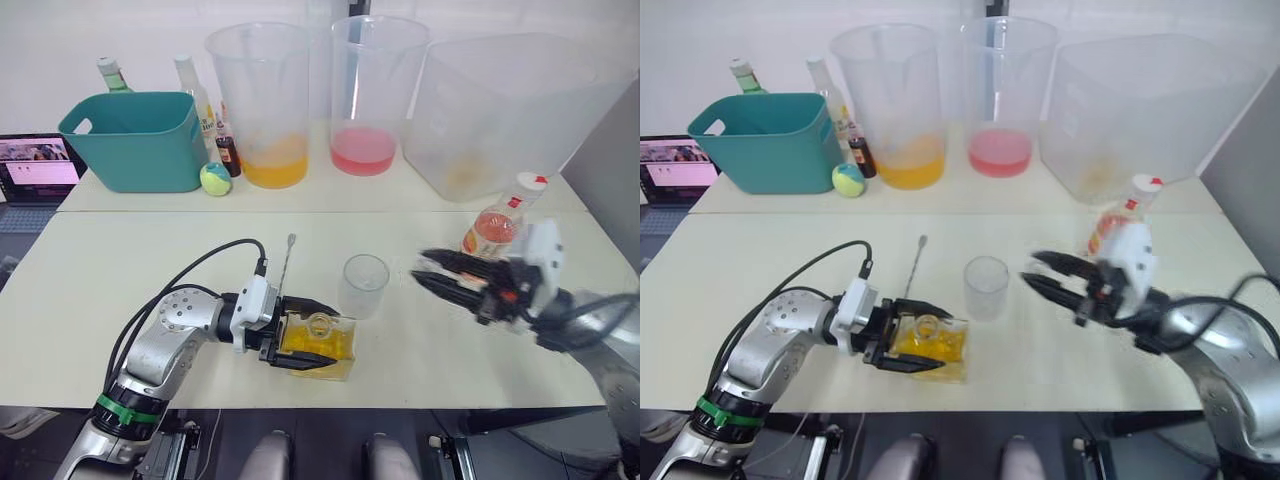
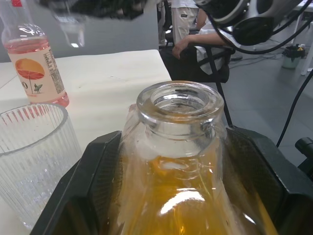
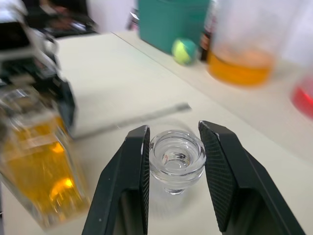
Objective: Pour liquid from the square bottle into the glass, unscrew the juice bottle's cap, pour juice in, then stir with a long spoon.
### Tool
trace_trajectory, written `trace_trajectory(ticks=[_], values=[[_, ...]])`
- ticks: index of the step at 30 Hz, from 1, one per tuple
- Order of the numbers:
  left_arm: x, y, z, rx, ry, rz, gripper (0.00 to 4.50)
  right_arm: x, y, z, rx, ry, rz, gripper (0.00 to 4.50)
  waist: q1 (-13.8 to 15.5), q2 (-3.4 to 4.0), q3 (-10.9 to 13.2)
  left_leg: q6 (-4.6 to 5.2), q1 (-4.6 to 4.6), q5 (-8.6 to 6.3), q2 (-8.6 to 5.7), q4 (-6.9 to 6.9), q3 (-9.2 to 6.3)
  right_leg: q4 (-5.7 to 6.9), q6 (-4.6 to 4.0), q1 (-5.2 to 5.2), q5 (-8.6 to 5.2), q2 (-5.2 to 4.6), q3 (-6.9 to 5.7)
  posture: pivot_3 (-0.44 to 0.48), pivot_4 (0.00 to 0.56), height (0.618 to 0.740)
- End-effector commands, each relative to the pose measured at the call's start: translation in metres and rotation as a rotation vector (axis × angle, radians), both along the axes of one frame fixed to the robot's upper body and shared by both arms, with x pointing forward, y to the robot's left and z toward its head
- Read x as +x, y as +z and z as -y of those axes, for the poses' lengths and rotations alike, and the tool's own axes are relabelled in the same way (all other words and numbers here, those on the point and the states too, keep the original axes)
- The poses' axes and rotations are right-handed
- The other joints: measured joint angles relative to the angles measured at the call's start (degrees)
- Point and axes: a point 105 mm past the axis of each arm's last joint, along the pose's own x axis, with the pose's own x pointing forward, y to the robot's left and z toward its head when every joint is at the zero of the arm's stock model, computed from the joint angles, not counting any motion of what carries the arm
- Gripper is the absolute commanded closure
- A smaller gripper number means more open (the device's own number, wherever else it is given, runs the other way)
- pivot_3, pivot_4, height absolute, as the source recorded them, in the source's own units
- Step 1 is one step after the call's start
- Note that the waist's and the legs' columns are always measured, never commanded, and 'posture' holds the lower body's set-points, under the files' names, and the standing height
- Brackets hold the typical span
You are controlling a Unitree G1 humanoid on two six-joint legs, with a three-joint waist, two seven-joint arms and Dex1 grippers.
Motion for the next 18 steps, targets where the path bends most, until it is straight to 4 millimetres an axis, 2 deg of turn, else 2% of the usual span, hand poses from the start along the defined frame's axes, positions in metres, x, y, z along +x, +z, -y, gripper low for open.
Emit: trace_trajectory(ticks=[1, 3, 5, 8, 10, 13, 18], values=[[0.001, -0.011, 0.0, 0.039, 0.009, -0.023, 1.68, 0.004, -0.012, 0.038, -0.014, -0.192, 0.042, 3.48, -0.1, 0.05, 0.0, 0.0, 0.0, 0.0, 0.0, 0.0, 0.04, 0.0, 0.0, 0.0, 0.0, 0.0, 0.04, 0.0, 0.15, 0.738], [0.003, -0.008, 0.002, 0.027, 0.019, -0.012, 1.68, 0.007, -0.036, 0.064, -0.044, -0.339, 0.029, 3.48, -0.1, 0.05, 0.0, 0.0, 0.14, 0.0, 0.01, 0.0, 0.04, -0.01, 0.01, 0.13, 0.0, 0.0, 0.03, 0.0, 0.15, 0.738], [0.003, -0.007, 0.003, 0.024, 0.021, -0.009, 1.68, 0.008, -0.046, 0.071, -0.052, -0.379, 0.038, 3.48, -0.1, 0.09, 0.0, 0.01, 0.26, -0.01, -0.01, 0.0, 0.07, -0.06, 0.02, 0.3, -0.01, -0.01, 0.04, 0.0, 0.15, 0.738], [0.002, -0.007, 0.004, 0.026, 0.021, -0.001, 1.68, 0.013, -0.081, 0.089, -0.043, -0.493, -0.012, 3.48, -0.2, 0.14, -0.1, 0.01, 0.31, -0.01, 0.01, 0.0, 0.09, -0.06, 0.02, 0.33, -0.01, -0.01, 0.07, 0.0, 0.15, 0.738], [0.002, -0.007, 0.005, 0.025, 0.02, 0.001, 1.68, 0.016, -0.096, 0.098, -0.035, -0.544, -0.034, 3.48, -0.1, 0.14, -0.1, 0.01, 0.37, -0.01, 0.01, -0.01, 0.07, -0.08, 0.02, 0.42, -0.01, -0.01, 0.05, 0.0, 0.15, 0.738], [0.001, -0.006, 0.005, 0.023, 0.021, 0.004, 1.68, 0.017, -0.105, 0.105, -0.019, -0.578, -0.034, 3.48, -0.2, 0.18, -0.1, 0.02, 0.5, -0.02, 0.0, -0.01, 0.08, -0.13, 0.02, 0.59, -0.01, -0.02, 0.06, 0.0, 0.15, 0.738], [0.003, -0.004, 0.006, 0.022, 0.03, 0.009, 1.68, 0.017, -0.116, 0.104, -0.002, -0.567, -0.074, 3.48, -0.1, 0.18, -0.1, 0.03, 0.68, -0.03, 0.01, -0.04, 0.02, -0.39, 0.04, 0.89, -0.02, -0.01, -0.02, 0.0, 0.15, 0.738]])
